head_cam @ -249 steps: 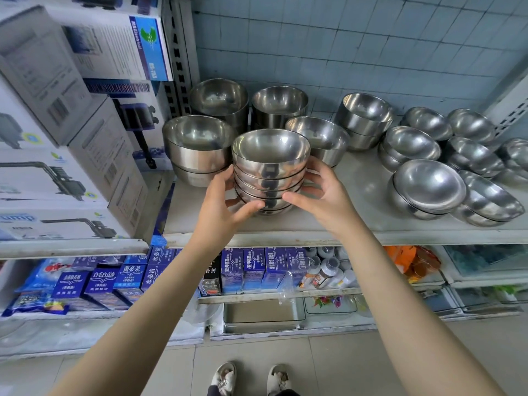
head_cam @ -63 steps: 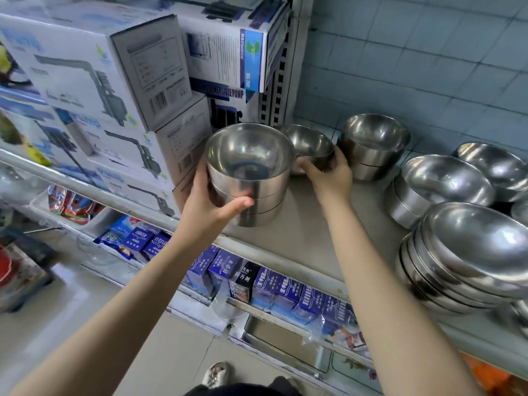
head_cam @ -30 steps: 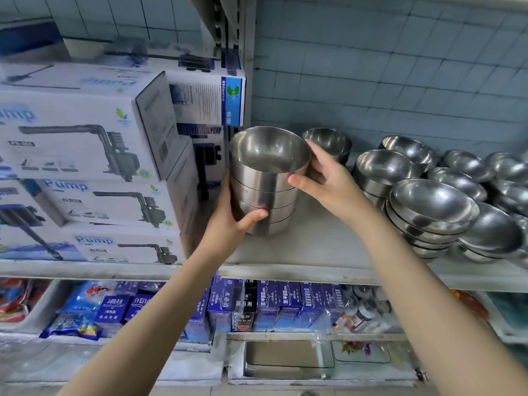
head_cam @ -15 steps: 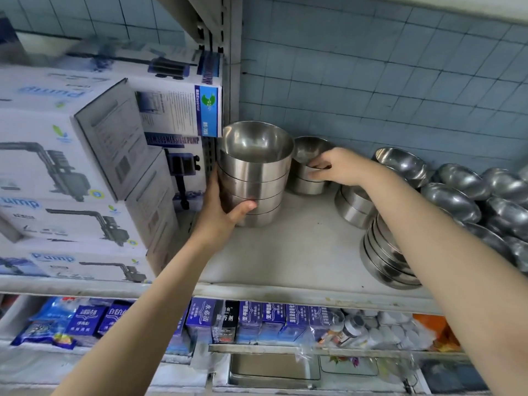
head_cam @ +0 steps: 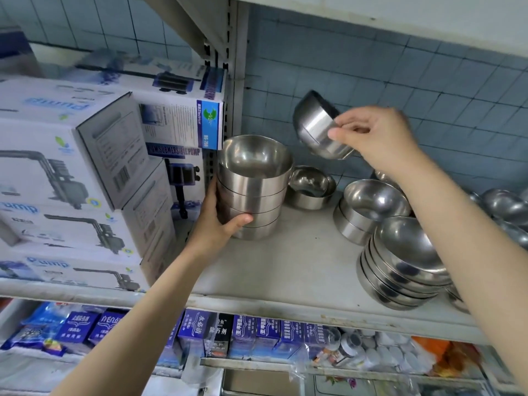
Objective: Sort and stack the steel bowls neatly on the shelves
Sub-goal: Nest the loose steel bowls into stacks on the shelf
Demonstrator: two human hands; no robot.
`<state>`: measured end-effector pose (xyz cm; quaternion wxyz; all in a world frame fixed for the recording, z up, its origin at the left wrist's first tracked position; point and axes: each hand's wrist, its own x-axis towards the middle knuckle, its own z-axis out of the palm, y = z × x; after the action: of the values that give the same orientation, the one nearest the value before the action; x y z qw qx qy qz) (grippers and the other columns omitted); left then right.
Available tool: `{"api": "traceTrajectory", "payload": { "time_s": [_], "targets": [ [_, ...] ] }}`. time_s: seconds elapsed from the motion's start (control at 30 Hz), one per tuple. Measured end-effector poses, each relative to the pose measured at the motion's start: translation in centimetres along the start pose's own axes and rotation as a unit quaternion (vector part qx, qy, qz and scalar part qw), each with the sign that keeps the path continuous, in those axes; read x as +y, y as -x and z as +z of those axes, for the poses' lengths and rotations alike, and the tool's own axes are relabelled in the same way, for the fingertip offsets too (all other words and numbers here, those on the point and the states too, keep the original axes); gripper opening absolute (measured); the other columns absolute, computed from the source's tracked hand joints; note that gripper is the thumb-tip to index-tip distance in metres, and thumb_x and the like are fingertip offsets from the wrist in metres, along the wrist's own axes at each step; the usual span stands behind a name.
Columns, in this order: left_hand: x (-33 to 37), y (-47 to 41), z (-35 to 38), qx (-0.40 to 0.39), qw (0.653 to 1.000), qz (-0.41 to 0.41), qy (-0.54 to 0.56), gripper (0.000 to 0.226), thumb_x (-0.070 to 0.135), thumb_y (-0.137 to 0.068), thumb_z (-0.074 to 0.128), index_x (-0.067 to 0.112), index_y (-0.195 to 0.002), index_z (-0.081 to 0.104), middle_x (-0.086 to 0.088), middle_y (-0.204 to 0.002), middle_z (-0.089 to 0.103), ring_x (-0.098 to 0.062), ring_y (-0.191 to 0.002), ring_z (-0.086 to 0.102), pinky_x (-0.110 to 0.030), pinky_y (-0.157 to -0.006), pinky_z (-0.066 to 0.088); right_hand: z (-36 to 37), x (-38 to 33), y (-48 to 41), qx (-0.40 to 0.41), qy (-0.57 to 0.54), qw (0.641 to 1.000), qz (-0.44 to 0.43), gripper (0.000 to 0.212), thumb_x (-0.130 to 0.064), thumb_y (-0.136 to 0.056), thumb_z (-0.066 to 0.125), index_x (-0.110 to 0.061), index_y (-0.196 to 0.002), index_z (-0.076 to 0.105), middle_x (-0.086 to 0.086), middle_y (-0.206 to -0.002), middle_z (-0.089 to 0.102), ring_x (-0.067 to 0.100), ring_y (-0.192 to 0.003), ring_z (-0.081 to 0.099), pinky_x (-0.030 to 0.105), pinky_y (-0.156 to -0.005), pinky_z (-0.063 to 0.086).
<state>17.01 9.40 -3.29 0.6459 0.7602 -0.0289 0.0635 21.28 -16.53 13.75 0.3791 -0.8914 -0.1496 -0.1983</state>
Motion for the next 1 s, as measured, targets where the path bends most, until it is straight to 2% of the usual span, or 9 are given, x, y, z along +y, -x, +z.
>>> {"api": "traceTrajectory", "payload": {
  "time_s": [0.1,0.2,0.27,0.37,0.43,0.53,0.7,0.87,1.0],
  "targets": [
    [0.2,0.0,0.1,-0.005,1.000,-0.002,0.007,0.100,0.019,-0.085,0.076,0.041,-0.155,0.009,0.024,-0.145,0.032,0.004,-0.130,0.029,-0.024,-0.105,0.026,0.9,-3.6,0.7,-0.009,0.030,0.995,-0.096,0.017,-0.019,-0.084,0.077,-0.032,-0.093,0.070,-0.013,-0.082,0.068,-0.010,-0.072,0.059,0.006,-0.076,0.045],
    [0.1,0.0,0.0,-0.013,1.000,-0.004,0.012,0.101,0.018,-0.084,0.076,0.040,-0.156,0.007,0.026,-0.142,0.030,0.005,-0.130,0.029,-0.022,-0.105,0.027,3.3,-5.6,1.3,-0.049,0.081,0.984,-0.151,0.014,-0.021,-0.083,0.076,-0.026,-0.097,0.075,-0.017,-0.081,0.066,-0.016,-0.075,0.057,0.001,-0.077,0.039],
    [0.1,0.0,-0.1,-0.012,1.000,0.000,0.008,0.103,0.018,-0.083,0.078,0.037,-0.156,0.008,0.026,-0.141,0.031,0.008,-0.128,0.030,-0.008,-0.102,0.029,4.7,-5.9,1.7,-0.074,0.108,0.977,-0.167,0.013,-0.021,-0.084,0.076,-0.019,-0.097,0.078,-0.008,-0.084,0.071,-0.006,-0.074,0.057,0.001,-0.076,0.038],
    [0.0,-0.3,-0.3,-0.011,1.000,0.002,0.006,0.104,0.017,-0.081,0.080,0.035,-0.156,0.010,0.026,-0.141,0.033,0.009,-0.126,0.031,0.010,-0.080,0.028,5.0,-6.1,2.1,-0.100,0.114,0.977,-0.150,0.016,-0.019,-0.087,0.073,-0.018,-0.102,0.077,-0.003,-0.091,0.073,0.003,-0.084,0.052,0.005,-0.077,0.037],
    [-0.1,-0.5,-0.3,-0.014,1.000,0.000,0.012,0.105,0.019,-0.080,0.081,0.036,-0.156,0.011,0.023,-0.146,0.032,0.006,-0.130,0.031,0.000,-0.094,0.030,4.8,-6.2,2.3,-0.119,0.130,0.974,-0.144,0.018,-0.019,-0.089,0.071,-0.020,-0.106,0.076,-0.010,-0.094,0.070,0.009,-0.092,0.051,0.015,-0.081,0.037],
    [-0.1,-0.7,0.1,-0.028,1.000,0.001,0.010,0.108,0.025,-0.077,0.083,0.035,-0.156,0.011,0.015,-0.157,0.030,-0.004,-0.140,0.030,-0.030,-0.117,0.026,4.8,-5.9,2.7,-0.139,0.156,0.969,-0.134,0.020,-0.019,-0.091,0.069,-0.021,-0.110,0.075,-0.016,-0.094,0.067,0.016,-0.096,0.050,0.022,-0.083,0.035],
    [0.7,-1.0,0.7,-0.035,0.999,0.021,0.004,0.102,0.022,-0.080,0.081,0.032,-0.156,0.014,0.022,-0.142,0.032,0.002,-0.133,0.029,-0.025,-0.108,0.025,4.9,-5.0,2.4,-0.125,0.162,0.973,-0.108,0.020,-0.021,-0.092,0.068,-0.023,-0.111,0.075,-0.012,-0.096,0.070,0.019,-0.098,0.053,0.026,-0.087,0.038],
    [0.3,-1.1,0.9,-0.025,0.999,0.021,-0.002,0.105,0.023,-0.079,0.082,0.032,-0.157,0.012,0.013,-0.158,0.029,0.001,-0.135,0.027,-0.025,-0.111,0.023,4.0,-3.9,1.6,-0.129,0.039,0.989,-0.053,0.031,-0.031,-0.087,0.074,-0.024,-0.117,0.068,-0.013,-0.108,0.070,-0.003,-0.101,0.062,0.015,-0.096,0.042],
    [0.6,-1.5,0.9,-0.021,1.000,0.012,0.000,0.103,0.022,-0.081,0.080,0.033,-0.157,0.012,0.017,-0.153,0.032,0.002,-0.132,0.029,-0.024,-0.110,0.025,2.8,-0.5,1.5,-0.055,-0.029,0.998,0.025,0.016,-0.032,-0.099,0.057,-0.029,-0.111,0.067,-0.022,-0.111,0.066,-0.015,-0.100,0.058,0.014,-0.096,0.041]
  ]
}}
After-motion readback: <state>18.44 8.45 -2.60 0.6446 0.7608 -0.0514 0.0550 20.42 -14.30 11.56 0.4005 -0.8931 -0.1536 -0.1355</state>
